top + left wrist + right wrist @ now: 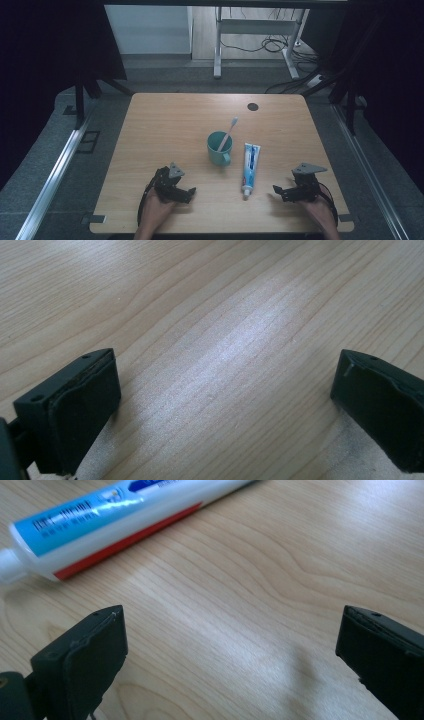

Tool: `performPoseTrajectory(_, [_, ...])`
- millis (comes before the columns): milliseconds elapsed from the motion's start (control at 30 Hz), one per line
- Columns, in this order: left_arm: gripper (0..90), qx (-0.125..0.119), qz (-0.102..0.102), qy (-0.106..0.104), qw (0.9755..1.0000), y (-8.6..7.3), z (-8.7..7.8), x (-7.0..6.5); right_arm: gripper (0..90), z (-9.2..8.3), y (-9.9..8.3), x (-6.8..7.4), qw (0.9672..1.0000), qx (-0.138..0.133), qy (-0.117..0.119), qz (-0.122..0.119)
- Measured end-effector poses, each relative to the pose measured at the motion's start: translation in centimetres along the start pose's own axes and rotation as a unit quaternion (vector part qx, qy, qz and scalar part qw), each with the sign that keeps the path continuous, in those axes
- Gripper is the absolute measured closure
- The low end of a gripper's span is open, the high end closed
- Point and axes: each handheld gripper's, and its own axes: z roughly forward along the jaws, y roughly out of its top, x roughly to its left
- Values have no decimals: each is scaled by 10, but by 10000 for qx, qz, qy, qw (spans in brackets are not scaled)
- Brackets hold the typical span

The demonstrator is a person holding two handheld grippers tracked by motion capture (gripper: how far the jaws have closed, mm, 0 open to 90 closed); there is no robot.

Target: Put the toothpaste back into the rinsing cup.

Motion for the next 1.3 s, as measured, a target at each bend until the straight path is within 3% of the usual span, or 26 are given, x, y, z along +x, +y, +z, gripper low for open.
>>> performPoseTrajectory(100, [0, 1, -5, 4, 10000, 0, 0, 0, 1, 0, 5, 3, 10000, -19, 83, 10])
performPoseTrajectory(333, [0, 0, -15, 18, 10000, 0, 0, 0, 12, 2, 17, 6, 9983, 123, 487, 305])
performPoseTrajectory(467, [0, 0, -18, 20, 10000, 0, 0, 0, 46, 4, 23, 9, 9976, 136, 580, 350])
performPoseTrajectory(600, [0, 0, -19, 22, 10000, 0, 0, 0, 154, 5, 29, 13, 9971, 111, 644, 402])
performPoseTrajectory(867, [0, -3, -24, 24, 10000, 0, 0, 0, 406, 7, 40, 21, 9971, 104, 752, 96])
performPoseTrajectory(1033, [0, -1, -25, 25, 10000, 0, 0, 0, 573, 7, 47, 26, 9959, -17, 906, -18])
performPoseTrajectory(1300, [0, 0, -25, 22, 10000, 0, 0, 0, 841, 12, 57, 35, 9946, 14, 1018, -199])
